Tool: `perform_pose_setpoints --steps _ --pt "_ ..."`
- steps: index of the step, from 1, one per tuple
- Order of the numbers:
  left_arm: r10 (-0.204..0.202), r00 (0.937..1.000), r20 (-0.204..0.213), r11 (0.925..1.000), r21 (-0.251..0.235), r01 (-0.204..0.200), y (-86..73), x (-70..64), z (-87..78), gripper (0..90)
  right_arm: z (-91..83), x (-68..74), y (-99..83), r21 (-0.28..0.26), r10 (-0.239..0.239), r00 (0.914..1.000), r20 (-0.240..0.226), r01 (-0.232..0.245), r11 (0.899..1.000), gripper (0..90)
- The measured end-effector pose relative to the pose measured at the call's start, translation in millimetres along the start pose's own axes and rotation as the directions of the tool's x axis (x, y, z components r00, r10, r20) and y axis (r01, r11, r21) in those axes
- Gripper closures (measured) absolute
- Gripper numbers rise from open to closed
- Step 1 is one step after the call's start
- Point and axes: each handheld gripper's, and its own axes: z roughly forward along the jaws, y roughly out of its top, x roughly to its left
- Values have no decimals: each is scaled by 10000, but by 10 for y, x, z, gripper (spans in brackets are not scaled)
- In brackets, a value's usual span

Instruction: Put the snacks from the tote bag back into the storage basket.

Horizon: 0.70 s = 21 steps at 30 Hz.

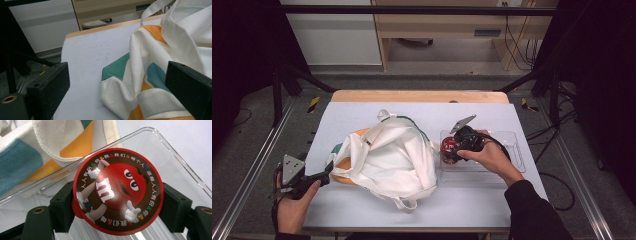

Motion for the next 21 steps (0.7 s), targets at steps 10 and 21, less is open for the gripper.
perform_pose_setpoints --steps 10,21 --pt "7 10000 11 10000 0 -7 2 -5 -1 56 23 -4 -6 64 -12 10000 -13 12 10000 258" --pt "-3 10000 -5 10000 28 3 0 -10 3 58 24 18 -8 217 -199 9998 18 199 9996 257"
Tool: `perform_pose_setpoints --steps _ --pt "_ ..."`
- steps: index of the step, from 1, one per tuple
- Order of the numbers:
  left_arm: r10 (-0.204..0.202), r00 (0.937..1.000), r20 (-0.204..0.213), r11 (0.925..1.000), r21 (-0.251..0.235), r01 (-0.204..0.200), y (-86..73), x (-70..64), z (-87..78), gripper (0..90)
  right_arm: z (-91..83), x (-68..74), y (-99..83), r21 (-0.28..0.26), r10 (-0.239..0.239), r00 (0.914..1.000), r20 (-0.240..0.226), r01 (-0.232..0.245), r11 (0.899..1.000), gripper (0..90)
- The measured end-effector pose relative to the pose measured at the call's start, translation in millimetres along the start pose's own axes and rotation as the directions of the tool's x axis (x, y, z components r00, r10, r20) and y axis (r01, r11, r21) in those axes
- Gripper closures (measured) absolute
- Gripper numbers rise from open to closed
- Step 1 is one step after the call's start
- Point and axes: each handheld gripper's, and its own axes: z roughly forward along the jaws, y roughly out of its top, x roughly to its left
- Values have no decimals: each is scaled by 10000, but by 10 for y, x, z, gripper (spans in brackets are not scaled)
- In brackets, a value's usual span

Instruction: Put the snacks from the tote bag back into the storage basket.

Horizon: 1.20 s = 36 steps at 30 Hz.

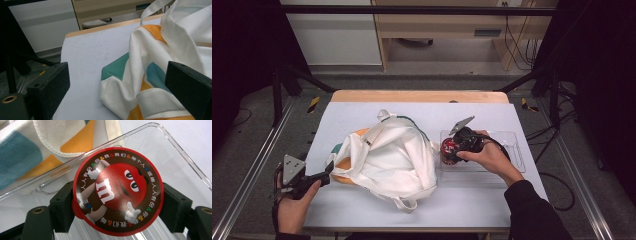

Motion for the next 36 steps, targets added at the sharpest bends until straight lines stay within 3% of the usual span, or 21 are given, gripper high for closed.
perform_pose_setpoints --steps 20,28,36 --pt "22 10000 33 10000 47 -22 -4 -5 8 58 2 22 0 122 -27 9999 111 26 9999 254" --pt "15 10000 55 10000 36 -15 -3 -8 9 58 -30 64 16 182 -218 9997 143 216 9996 153" --pt "-31 10000 67 10000 38 30 -7 -5 12 58 -197 65 -1 -317 -70 9994 351 81 9995 132"
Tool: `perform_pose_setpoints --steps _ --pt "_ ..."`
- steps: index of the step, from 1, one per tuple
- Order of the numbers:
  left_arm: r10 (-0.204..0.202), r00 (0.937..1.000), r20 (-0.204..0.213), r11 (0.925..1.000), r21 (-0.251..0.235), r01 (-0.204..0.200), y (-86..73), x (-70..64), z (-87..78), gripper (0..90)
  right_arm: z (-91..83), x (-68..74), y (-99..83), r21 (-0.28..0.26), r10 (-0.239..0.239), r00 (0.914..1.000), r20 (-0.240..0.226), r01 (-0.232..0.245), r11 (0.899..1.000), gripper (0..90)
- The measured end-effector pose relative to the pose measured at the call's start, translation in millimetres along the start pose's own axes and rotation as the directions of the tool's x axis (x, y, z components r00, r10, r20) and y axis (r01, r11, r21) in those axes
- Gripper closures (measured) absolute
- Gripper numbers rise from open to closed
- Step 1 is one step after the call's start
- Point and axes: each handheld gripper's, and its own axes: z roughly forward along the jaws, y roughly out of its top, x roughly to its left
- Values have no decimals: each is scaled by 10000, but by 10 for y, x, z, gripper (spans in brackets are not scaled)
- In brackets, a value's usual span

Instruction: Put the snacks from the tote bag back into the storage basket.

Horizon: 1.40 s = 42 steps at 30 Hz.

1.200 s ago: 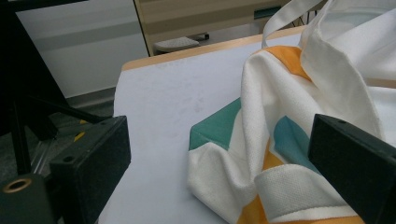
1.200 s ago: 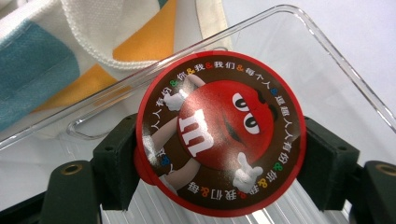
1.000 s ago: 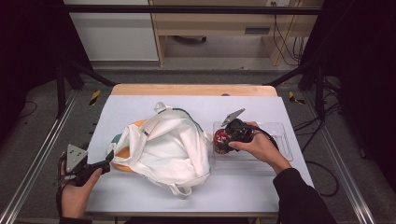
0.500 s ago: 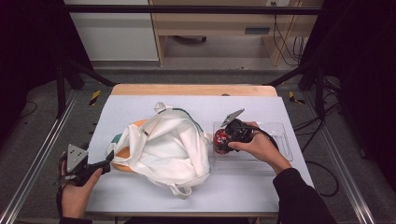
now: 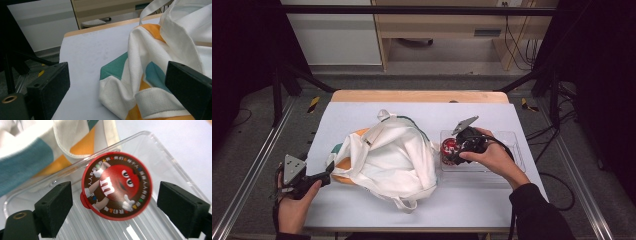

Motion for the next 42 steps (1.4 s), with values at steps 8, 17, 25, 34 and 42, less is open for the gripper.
perform_pose_setpoints --steps 8,17,25,34,42 --pt "72 10000 17 10000 -18 -72 6 -14 -2 57 -172 -11 -11 -510 288 9994 200 -277 9983 111" --pt "23 10000 -14 10000 -66 -23 8 -11 -7 57 -316 51 21 -1161 604 9966 552 -537 9918 105" --pt "64 10000 24 10000 -23 -64 3 -22 5 57 -528 135 75 -2094 1591 9814 1079 -1340 9686 99" --pt "-32 10000 21 10000 -47 33 -5 -6 -3 56 -732 242 -68 -3411 3056 9438 1257 -2481 9067 100" --pt "-175 9998 -41 9998 -62 174 -7 34 -11 56 -883 263 -184 -3282 3193 9317 1734 -2510 9106 93"
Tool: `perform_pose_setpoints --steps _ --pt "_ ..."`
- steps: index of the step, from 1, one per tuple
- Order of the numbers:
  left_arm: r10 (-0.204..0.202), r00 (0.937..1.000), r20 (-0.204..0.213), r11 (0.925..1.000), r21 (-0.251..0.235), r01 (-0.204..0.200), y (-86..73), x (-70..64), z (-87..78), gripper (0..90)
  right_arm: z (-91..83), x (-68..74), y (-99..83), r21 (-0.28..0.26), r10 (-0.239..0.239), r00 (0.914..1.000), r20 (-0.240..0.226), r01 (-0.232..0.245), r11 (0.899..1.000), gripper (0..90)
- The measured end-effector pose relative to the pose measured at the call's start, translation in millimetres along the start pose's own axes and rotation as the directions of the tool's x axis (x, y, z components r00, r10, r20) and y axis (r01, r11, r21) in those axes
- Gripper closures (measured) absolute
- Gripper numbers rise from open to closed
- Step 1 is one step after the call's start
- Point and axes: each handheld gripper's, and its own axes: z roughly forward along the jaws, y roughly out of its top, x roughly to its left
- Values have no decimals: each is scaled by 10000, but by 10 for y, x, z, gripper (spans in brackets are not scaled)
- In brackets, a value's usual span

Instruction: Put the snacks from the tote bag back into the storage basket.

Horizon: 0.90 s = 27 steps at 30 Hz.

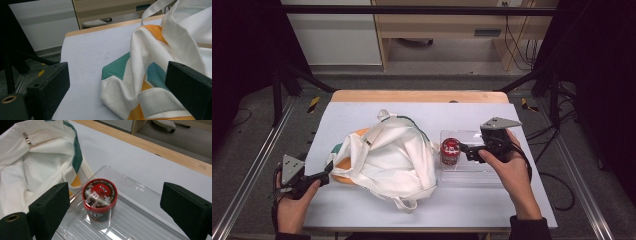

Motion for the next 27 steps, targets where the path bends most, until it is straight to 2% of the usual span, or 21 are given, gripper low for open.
perform_pose_setpoints --steps 5,10,15,27 --pt "-24 10000 12 10000 -84 24 8 11 -13 56 -134 -63 -98 -191 308 9993 226 -304 9994 92" --pt "-81 10000 -9 9999 -71 81 -2 24 -10 56 -260 -107 -148 -356 452 9962 744 -427 9985 91" --pt "-35 10000 9 10000 -45 35 1 11 -8 56 -423 -189 -177 -781 679 9924 1026 -600 9951 91" --pt "-19 10000 -29 10000 -37 19 -1 18 -12 56 -734 -328 -341 -995 1095 9810 1599 -943 9906 87"
